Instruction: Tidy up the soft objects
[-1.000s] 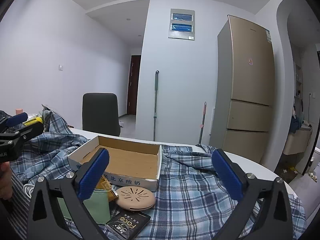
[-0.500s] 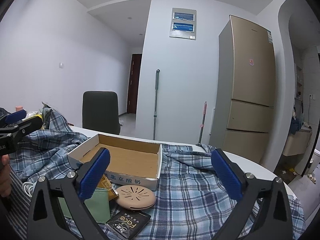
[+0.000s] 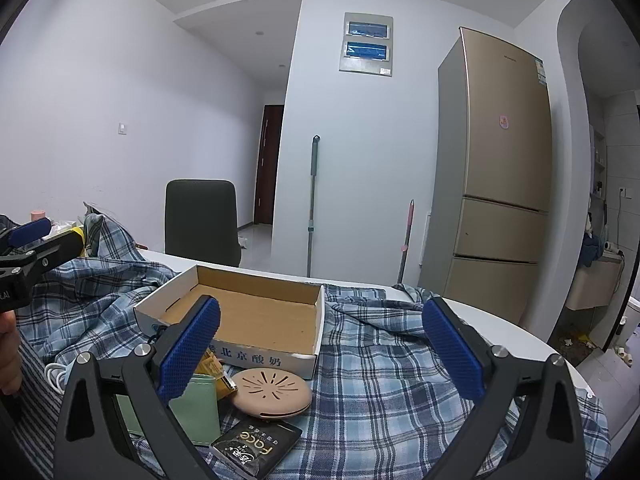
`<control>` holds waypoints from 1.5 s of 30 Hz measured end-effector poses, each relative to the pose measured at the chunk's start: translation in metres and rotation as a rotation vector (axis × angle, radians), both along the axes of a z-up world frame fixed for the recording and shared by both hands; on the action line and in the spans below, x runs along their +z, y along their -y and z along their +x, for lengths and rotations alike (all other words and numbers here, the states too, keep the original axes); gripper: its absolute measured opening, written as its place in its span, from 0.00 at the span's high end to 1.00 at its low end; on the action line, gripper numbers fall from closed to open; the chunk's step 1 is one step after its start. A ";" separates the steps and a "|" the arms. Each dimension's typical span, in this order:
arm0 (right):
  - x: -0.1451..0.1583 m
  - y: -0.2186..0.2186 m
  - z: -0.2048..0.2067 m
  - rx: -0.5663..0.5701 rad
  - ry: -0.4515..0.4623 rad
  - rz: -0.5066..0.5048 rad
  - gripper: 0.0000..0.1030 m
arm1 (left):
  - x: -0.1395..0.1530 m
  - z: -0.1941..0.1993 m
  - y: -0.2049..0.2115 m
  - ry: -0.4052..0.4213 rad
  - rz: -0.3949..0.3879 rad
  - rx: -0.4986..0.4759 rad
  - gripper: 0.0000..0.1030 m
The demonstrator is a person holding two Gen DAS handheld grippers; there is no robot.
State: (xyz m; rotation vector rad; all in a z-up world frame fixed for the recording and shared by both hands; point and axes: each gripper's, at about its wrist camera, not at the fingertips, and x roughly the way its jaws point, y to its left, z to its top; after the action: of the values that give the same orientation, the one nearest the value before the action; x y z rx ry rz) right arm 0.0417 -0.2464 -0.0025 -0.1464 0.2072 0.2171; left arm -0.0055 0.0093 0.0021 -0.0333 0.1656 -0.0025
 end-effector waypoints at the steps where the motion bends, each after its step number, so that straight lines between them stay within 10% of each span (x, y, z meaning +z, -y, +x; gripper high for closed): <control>1: 0.000 0.000 0.000 0.000 -0.002 0.001 0.02 | 0.000 0.000 -0.001 0.001 0.000 0.000 0.00; 32: 0.032 -0.008 -0.027 0.077 -0.186 0.097 0.02 | 0.037 -0.058 -0.004 -0.018 0.004 0.009 0.00; 45: 0.016 -0.013 -0.023 0.102 -0.245 0.060 0.02 | 0.011 -0.032 -0.005 -0.241 -0.024 -0.151 0.08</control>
State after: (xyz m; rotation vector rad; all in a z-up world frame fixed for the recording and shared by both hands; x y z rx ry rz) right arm 0.0185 -0.2339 0.0134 -0.0707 0.4371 0.3424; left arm -0.0375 0.0148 0.0133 -0.0450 0.4083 -0.1515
